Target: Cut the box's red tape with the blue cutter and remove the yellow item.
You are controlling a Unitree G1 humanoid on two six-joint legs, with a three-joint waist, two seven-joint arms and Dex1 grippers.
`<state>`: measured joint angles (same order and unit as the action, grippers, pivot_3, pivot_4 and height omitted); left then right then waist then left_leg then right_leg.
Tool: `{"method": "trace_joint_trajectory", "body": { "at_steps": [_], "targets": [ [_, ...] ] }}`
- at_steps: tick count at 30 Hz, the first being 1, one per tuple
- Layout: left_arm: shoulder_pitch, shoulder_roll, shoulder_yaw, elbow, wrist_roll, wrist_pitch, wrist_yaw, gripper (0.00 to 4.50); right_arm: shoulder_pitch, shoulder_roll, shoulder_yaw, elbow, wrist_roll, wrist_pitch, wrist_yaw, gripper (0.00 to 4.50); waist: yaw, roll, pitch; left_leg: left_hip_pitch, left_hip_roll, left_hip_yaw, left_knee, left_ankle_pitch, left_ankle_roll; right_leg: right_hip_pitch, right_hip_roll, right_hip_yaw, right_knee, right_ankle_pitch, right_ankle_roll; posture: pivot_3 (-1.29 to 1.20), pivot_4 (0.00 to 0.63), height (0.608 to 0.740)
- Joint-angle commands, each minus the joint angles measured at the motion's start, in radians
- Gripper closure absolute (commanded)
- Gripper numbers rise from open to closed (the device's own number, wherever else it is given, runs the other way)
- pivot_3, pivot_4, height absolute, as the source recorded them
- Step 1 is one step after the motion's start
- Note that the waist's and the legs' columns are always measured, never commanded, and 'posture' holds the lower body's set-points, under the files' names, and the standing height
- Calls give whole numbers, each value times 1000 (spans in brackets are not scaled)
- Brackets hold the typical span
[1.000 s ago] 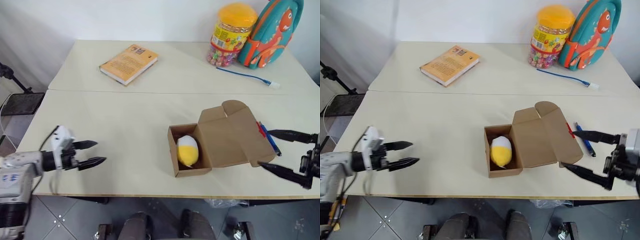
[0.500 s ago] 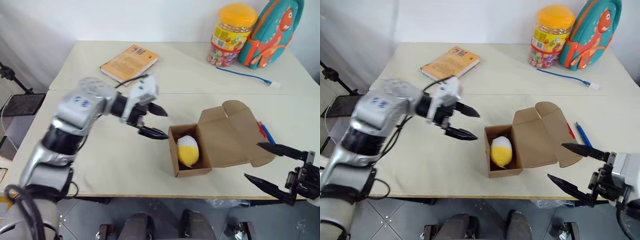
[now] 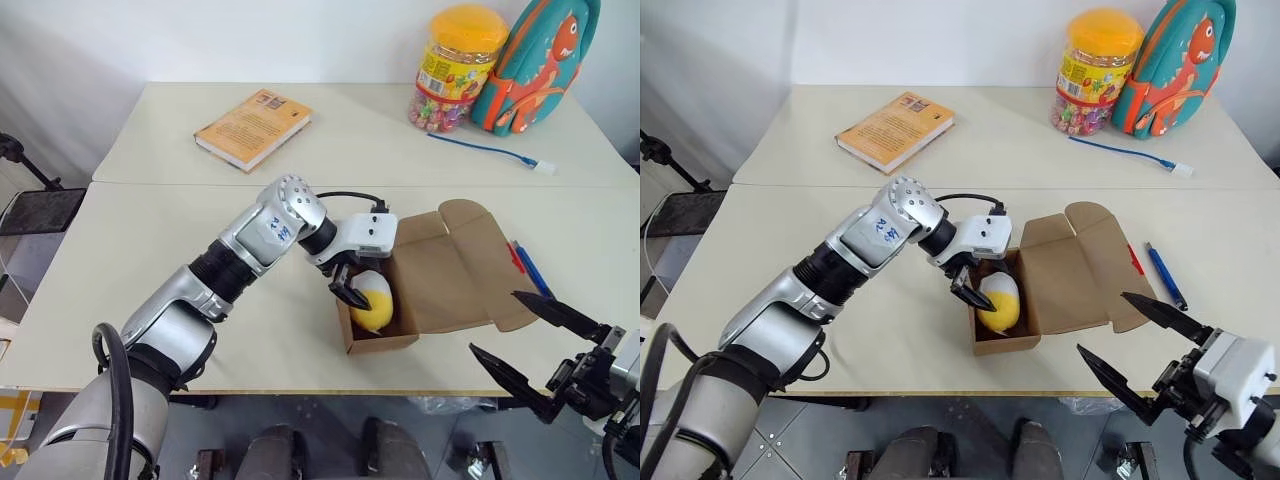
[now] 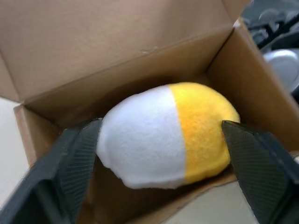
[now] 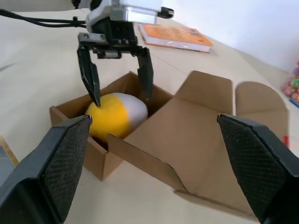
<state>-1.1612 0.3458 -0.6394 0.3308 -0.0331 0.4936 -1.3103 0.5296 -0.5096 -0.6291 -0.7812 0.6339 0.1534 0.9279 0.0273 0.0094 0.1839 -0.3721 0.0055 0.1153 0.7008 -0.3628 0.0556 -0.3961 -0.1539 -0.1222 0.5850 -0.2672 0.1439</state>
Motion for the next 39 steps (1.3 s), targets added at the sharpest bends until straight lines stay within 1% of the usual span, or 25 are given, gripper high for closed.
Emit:
{"method": "trace_joint_trajectory", "body": {
  "at_steps": [1, 3, 6, 9, 11, 12, 14, 16, 19, 22, 24, 26, 27, 30, 31, 33, 35, 37, 38, 39],
  "targets": [
    [-24, -18, 19, 5, 22, -36, -7, 1446, -1, -3, 9, -22, -4, -28, -25, 0, 0, 0, 0, 0, 0, 0, 0, 0, 0, 0, 0, 0, 0, 0, 0, 0, 150, 740],
    [-22, -23, 36, 0, 12, -29, -16, 2043, -9, -8, 23, -11, -1, -30, -26, 0, 0, 0, 0, 0, 0, 0, 0, 0, 0, 0, 0, 0, 1, 0, 0, 0, 150, 740],
    [-4, -22, 70, 15, -18, -19, -34, 2921, -56, 2, 32, 9, 83, -1, -71, 0, -1, 0, 0, 0, 1, 0, 0, 0, 1, 0, 0, 0, 1, 0, 0, 0, 150, 740],
    [7, -15, 104, 59, -15, -36, -23, 3773, -59, -37, 42, 20, 82, 6, -38, 0, -1, 0, 0, 0, 1, 0, 1, 0, 1, 0, 0, 1, 1, 0, 0, 0, 150, 740],
    [17, -29, 184, 64, -75, -3, -12, 4386, -72, -54, 42, 34, 108, 11, -30, 0, 0, 0, 0, 0, 1, 0, 1, 0, 1, 0, 0, 0, 2, 0, -1, 0, 150, 740],
    [24, -36, 235, 63, -113, 28, 1, 4446, -84, -65, 42, 42, 121, 13, -25, 0, 0, 0, 0, 0, 1, 0, 1, 0, 2, 0, 0, 0, 2, 0, -1, 0, 150, 740],
    [44, -47, 343, 75, -167, 9, 57, 4446, -113, -85, 50, 57, 142, 22, -16, 0, -1, 0, 0, 0, 2, 0, 1, -1, 3, -1, 0, 0, 2, 0, -1, 0, 150, 740],
    [64, -42, 451, 72, -223, 38, 110, 4446, -139, -101, 62, 70, 154, 27, -7, 0, -2, -1, 1, 0, 2, 0, 2, -1, 3, -1, 0, 0, 3, 0, -1, 0, 150, 740],
    [132, 35, 572, 33, -274, 40, 135, 4446, -185, -127, 81, 105, 168, 33, 13, 0, -8, -1, 0, 1, 2, 0, 2, -1, 3, -1, 0, 0, 5, 0, -1, 0, 150, 740],
    [194, 109, 619, -20, -307, 78, 130, 4446, -218, -152, 93, 138, 170, 40, 36, 0, -9, -1, 0, 2, 4, 1, 2, -1, 3, -1, 2, 0, 5, 0, -1, 0, 150, 740],
    [241, 153, 574, -97, -302, 80, 75, 4446, -236, -176, 92, 169, 167, 41, 62, 0, -3, -1, 1, 2, 4, 1, 2, -1, 3, -1, 2, 0, 6, 0, -1, 0, 150, 740],
    [255, 159, 493, -173, -301, 115, 26, 4048, -244, -209, 87, 202, 147, 34, 104, 0, 8, -1, 1, 1, 3, 0, 3, -1, 3, 0, 2, 0, 5, 0, -1, 0, 150, 740],
    [253, 151, 465, -191, -290, 103, 20, 3879, -244, -218, 83, 210, 145, 32, 115, 0, 20, -1, 1, 1, 2, -1, 3, -1, 3, 0, 1, 1, 5, 0, -1, 0, 150, 740],
    [210, 102, 344, -227, -250, 108, 0, 3013, -222, -232, 64, 200, 153, 34, 136, 0, 34, -1, 1, -2, -1, -6, 9, -3, 4, 2, 1, 6, 4, 0, -1, 0, 150, 740],
    [201, 92, 302, -236, -230, 89, -14, 2657, -209, -233, 59, 192, 152, 34, 141, 0, 34, -1, 1, -3, -2, -7, 12, -4, 4, 2, 1, 6, 4, 0, -1, 0, 150, 740],
    [185, 62, 256, -231, -197, 82, 11, 2077, -186, -233, 52, 180, 146, 34, 147, 0, 30, -1, 1, -5, -4, -6, 14, -5, 4, 2, 2, 6, 4, 0, -1, 0, 150, 740],
    [154, 16, 197, -194, -147, 88, 50, 1402, -167, -235, 42, 174, 130, 34, 138, 0, 25, -1, 1, -5, -5, -6, 14, -5, 4, 2, 3, 6, 4, 0, -1, 0, 150, 740],
    [130, -18, 136, -144, -70, 20, 86, 769, -145, -227, 25, 160, 121, 32, 120, 0, 24, -1, 1, -4, -5, -5, 14, -5, 4, 2, 3, 6, 4, 0, -1, 0, 150, 740],
    [120, -30, 122, -122, -44, 25, 108, 549, -134, -221, 16, 151, 125, 35, 112, 0, 23, -1, 1, -4, -5, -5, 15, -5, 4, 2, 3, 6, 4, 0, -1, 0, 150, 740],
    [106, -36, 96, -101, -11, 33, 120, 549, -119, -215, 4, 138, 128, 38, 104, 0, 21, -1, 1, -4, -4, -4, 15, -5, 4, 2, 3, 6, 4, 0, -1, 0, 150, 740]
  ]
}}
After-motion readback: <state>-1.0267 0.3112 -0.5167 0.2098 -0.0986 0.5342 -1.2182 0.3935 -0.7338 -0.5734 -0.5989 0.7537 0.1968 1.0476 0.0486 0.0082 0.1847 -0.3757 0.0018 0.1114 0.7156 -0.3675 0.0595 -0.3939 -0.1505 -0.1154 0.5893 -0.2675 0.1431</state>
